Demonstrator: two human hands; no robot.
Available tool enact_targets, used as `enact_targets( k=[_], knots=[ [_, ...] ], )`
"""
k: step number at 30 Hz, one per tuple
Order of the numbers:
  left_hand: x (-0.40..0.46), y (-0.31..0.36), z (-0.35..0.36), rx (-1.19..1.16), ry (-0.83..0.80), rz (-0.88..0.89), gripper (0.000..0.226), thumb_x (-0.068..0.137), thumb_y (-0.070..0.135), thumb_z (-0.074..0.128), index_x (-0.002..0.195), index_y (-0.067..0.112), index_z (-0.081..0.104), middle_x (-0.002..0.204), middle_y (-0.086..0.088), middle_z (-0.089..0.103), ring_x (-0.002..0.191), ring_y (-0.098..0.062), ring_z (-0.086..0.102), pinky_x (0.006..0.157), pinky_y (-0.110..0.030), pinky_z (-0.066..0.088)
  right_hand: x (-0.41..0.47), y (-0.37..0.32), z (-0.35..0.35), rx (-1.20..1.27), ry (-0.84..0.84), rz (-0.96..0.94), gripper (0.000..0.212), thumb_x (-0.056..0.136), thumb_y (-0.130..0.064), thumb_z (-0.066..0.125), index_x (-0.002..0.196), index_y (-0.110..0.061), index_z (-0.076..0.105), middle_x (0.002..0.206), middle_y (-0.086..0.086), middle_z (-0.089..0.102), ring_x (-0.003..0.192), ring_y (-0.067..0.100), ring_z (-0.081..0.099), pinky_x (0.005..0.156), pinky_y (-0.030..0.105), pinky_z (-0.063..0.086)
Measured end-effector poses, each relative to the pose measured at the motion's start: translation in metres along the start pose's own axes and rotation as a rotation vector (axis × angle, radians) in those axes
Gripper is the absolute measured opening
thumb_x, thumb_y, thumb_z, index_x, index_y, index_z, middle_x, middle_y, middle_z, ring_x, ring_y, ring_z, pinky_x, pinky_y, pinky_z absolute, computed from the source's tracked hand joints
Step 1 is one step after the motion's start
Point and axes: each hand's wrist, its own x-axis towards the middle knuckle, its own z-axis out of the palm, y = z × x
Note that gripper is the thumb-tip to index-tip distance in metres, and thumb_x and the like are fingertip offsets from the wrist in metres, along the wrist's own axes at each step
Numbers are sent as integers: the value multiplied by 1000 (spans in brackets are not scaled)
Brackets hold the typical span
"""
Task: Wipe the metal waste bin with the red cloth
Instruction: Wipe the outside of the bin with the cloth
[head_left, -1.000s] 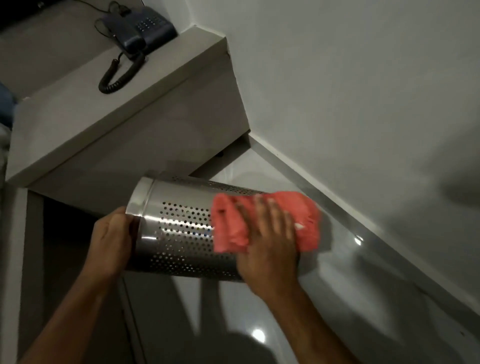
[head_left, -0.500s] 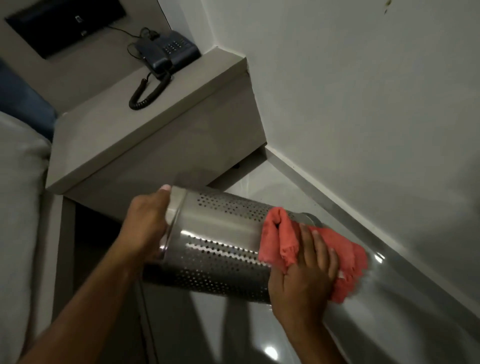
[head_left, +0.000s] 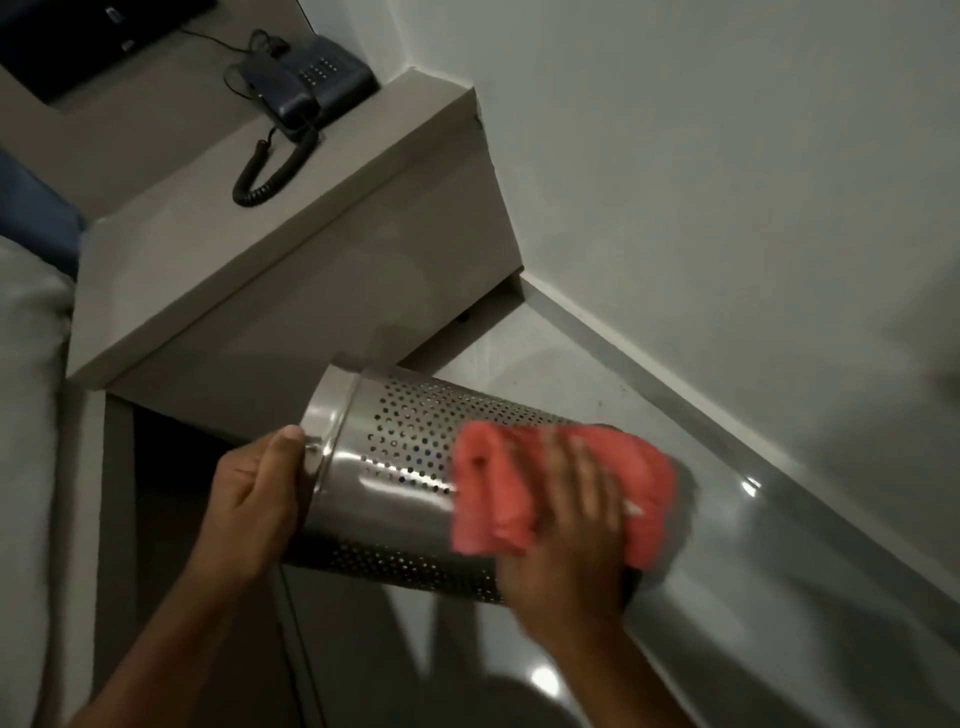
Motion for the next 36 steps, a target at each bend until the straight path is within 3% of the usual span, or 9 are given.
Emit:
enact_targets(
  k=[4, 8, 10, 12, 15, 19, 23, 28, 36],
  knots=[
    [8, 4, 6, 7, -26, -88, 63, 104, 15, 34, 47, 30, 55, 36, 7, 47, 32, 3, 38, 37, -11, 32, -15, 40, -2, -115, 60, 136, 70, 89, -41, 46, 150, -9, 34, 151, 22, 45, 141, 43, 36, 115, 61, 25],
    [37, 21, -12, -217, -148, -625, 42, 79, 32, 55, 42, 12, 56, 40, -10, 45, 33, -19, 45, 36, -16, 37, -5, 41, -7, -10, 99, 66, 68, 91, -48, 43, 148, -13, 33, 150, 19, 48, 139, 41, 40, 113, 61, 29],
    [52, 28, -8, -233, -223, -710, 38, 72, 40, 61, 47, 10, 60, 43, -9, 46, 41, -25, 46, 38, -17, 34, -5, 48, -6, -3, 111, 28, 63, 97, -51, 35, 147, -13, 35, 150, 18, 48, 139, 41, 41, 113, 61, 29],
    [59, 31, 11, -143, -104, -632, 34, 90, 42, 55, 75, 15, 69, 61, -5, 53, 58, -20, 51, 48, -21, 34, -6, 48, -5, -4, 124, 2, 63, 96, -50, 37, 148, -14, 34, 149, 18, 49, 139, 40, 41, 115, 59, 27],
    [48, 35, 32, 0, 102, -310, 45, 96, 32, 52, 56, 12, 47, 48, -4, 40, 44, -14, 38, 48, -24, 27, -4, 36, -3, 33, 154, 67, 62, 93, -44, 42, 146, -10, 41, 146, 20, 52, 135, 43, 44, 113, 59, 28],
    [18, 26, 34, -21, -31, 86, 40, 94, 33, 44, 56, 19, 44, 53, 8, 46, 49, -4, 40, 46, -20, 31, 19, -16, 4, 181, 73, 116, 64, 95, -44, 38, 153, -16, 36, 153, 19, 44, 141, 44, 35, 111, 63, 31],
    [18, 20, 41, -27, -90, 113, 43, 97, 18, 37, 60, 30, 56, 54, 9, 58, 44, 4, 44, 43, -11, 34, 70, -72, 8, 318, -39, -96, 64, 98, -52, 29, 158, -32, 16, 165, 6, 24, 153, 32, 10, 121, 57, 10],
    [10, -7, 14, -39, 23, 52, 46, 94, 12, 35, 54, 28, 50, 53, 16, 57, 47, 3, 45, 48, -18, 38, 87, -71, 23, 182, -136, -369, 71, 94, -49, 46, 157, -33, 18, 165, 4, 24, 152, 31, 14, 122, 54, 9],
    [5, -9, 15, 0, 109, -59, 34, 91, 25, 37, 57, 17, 37, 46, 10, 42, 43, 1, 31, 40, -19, 28, 55, 29, 8, 218, -99, 440, 69, 95, -53, 42, 157, -31, 20, 162, 7, 30, 150, 34, 19, 118, 60, 23]
  ],
)
